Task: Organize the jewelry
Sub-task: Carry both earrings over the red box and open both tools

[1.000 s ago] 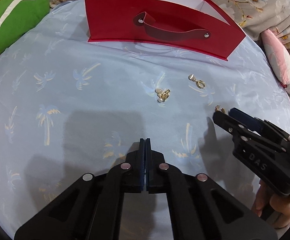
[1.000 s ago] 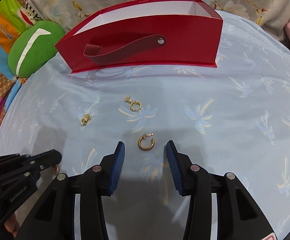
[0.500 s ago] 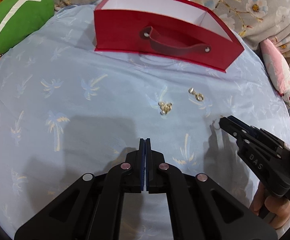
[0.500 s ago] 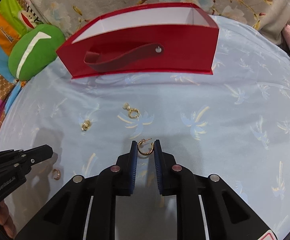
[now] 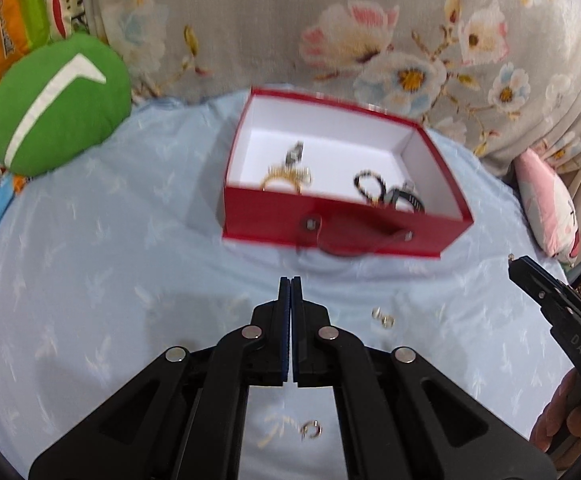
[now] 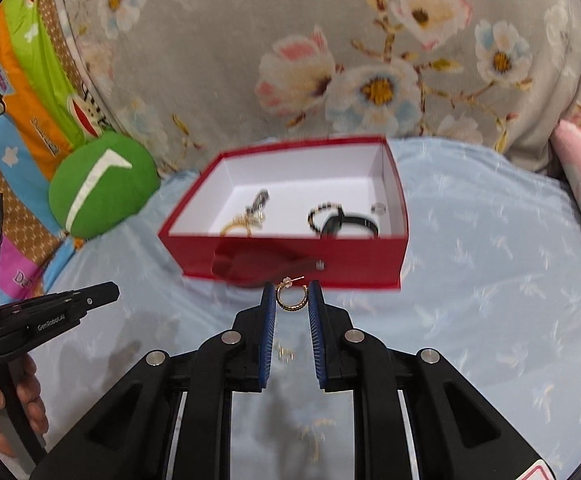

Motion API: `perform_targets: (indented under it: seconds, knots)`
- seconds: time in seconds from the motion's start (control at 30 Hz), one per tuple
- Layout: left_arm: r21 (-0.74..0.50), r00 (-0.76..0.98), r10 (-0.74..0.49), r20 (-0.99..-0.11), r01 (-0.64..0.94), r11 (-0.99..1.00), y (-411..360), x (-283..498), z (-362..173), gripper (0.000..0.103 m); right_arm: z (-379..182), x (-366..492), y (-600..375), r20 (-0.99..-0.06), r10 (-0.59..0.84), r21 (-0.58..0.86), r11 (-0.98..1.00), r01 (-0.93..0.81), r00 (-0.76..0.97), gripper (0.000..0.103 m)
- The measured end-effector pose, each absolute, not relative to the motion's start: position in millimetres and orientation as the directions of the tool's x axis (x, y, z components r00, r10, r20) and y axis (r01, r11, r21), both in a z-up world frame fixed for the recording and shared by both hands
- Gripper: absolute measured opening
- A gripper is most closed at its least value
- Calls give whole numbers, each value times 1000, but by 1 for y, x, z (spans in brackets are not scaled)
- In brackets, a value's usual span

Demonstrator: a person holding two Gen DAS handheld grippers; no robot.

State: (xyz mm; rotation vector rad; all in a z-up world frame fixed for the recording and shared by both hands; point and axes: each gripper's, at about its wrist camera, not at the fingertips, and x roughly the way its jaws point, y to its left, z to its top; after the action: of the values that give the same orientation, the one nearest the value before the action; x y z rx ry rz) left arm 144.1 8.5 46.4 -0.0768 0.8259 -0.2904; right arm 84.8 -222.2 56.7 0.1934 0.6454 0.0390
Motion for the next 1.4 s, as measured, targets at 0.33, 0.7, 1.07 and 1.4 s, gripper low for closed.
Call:
perform_targets:
  seconds: [0.33,0.7,1.07,1.4]
  knots:
    - [-125,760,-289,-583,267,955,-12,199,116,0,117,134,-241,-473,88,180,984,-2,877,16]
    - [-173,690,-317,-651,271,947,-9,203,90,1,111,157,-242,-478,76,168,986,6,875,16]
    - [-157,387,-253,-887,262,952,-17,110,-61,48,59,113,-230,-585,108,213,977,24,803,16]
    - [-44,433,-183,-883,311,949,-31,84,-72,15,41,97,-228,-621,116,233,972,41,775,16]
